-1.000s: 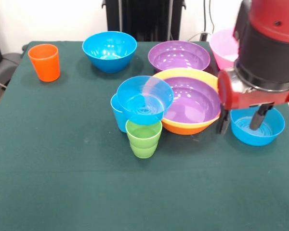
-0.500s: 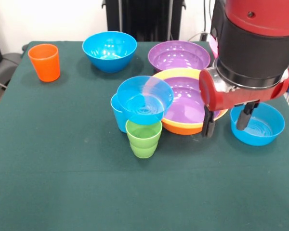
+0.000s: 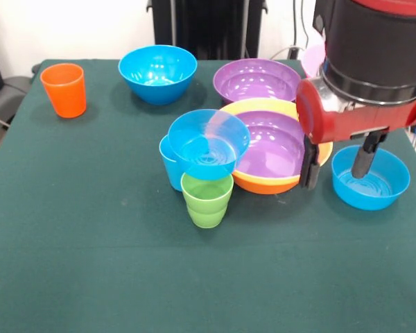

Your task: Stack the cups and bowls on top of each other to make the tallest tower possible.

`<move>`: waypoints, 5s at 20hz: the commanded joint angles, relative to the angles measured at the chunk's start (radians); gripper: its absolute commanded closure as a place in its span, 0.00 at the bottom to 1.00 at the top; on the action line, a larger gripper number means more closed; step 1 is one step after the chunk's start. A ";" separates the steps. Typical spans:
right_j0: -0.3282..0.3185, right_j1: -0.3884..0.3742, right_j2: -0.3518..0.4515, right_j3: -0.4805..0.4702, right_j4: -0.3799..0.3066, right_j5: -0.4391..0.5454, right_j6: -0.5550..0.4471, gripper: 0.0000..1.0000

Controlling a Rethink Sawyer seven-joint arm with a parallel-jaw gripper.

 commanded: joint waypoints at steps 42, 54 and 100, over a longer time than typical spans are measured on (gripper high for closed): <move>-0.264 0.038 0.103 -0.221 -0.251 0.394 -0.773 0.00; -0.252 0.082 0.113 -0.239 -0.277 0.516 -0.923 0.00; -0.495 -0.295 0.128 0.711 -0.066 -0.271 -1.515 0.00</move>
